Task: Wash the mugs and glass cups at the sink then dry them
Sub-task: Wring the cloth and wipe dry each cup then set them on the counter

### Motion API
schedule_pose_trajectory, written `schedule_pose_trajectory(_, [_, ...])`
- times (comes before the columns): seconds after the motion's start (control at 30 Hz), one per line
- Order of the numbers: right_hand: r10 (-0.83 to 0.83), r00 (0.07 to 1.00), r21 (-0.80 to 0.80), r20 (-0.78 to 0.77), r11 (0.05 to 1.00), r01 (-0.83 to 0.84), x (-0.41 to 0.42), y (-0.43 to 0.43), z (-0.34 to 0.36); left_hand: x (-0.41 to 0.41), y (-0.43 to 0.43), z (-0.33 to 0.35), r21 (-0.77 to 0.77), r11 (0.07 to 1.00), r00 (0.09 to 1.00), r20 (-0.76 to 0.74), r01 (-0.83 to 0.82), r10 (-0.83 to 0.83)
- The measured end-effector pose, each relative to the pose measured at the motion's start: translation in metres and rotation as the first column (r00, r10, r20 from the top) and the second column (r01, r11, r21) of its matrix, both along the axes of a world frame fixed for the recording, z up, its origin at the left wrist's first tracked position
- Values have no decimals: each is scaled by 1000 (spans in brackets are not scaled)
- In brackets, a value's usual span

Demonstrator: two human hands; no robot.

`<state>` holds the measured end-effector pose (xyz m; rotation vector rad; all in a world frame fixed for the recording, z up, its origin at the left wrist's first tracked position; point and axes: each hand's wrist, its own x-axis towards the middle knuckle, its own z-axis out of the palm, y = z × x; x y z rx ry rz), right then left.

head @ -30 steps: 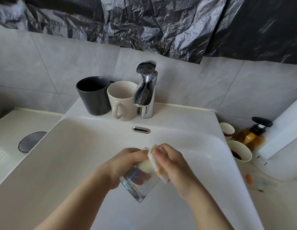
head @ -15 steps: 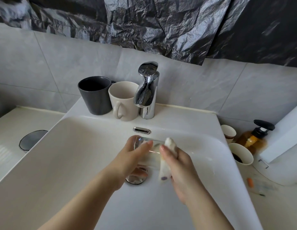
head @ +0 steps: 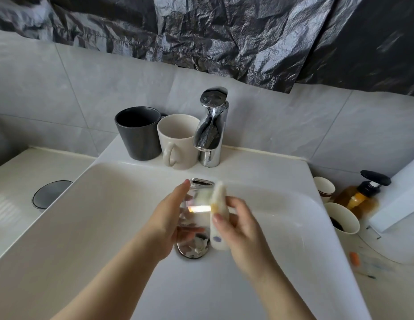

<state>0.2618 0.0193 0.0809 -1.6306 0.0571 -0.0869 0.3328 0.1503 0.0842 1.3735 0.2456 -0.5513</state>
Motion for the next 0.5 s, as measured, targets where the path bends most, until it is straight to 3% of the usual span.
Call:
schedule_pose_trajectory(0.07, [213,975,-1,-57,977,-213,-1,0,-2,-1,0,2,54,998,996,81,17,-21])
schedule_pose_trajectory(0.17, [350,935,104,-52,933,-343,-3,1,-4,-6,-2,6,95,991,979,171,94,-109])
schedule_pose_trajectory(0.27, [285,954,20,-94,958,-284,-3,6,-9,-11,-3,7,109,982,957,229,154,-176])
schedule_pose_trajectory(0.33, [234,961,64,-144,972,-227,-2,4,-8,-12,-5,4,123,986,947,289,111,-142])
schedule_pose_trajectory(0.4, [289,938,290,-191,930,-227,-2,-2,-3,-13,-6,-2,200,978,887,437,66,-150])
schedule_pose_trajectory(0.5, [421,900,658,-118,712,-247,-5,-12,6,-16,-5,-5,287,956,708,664,58,-242])
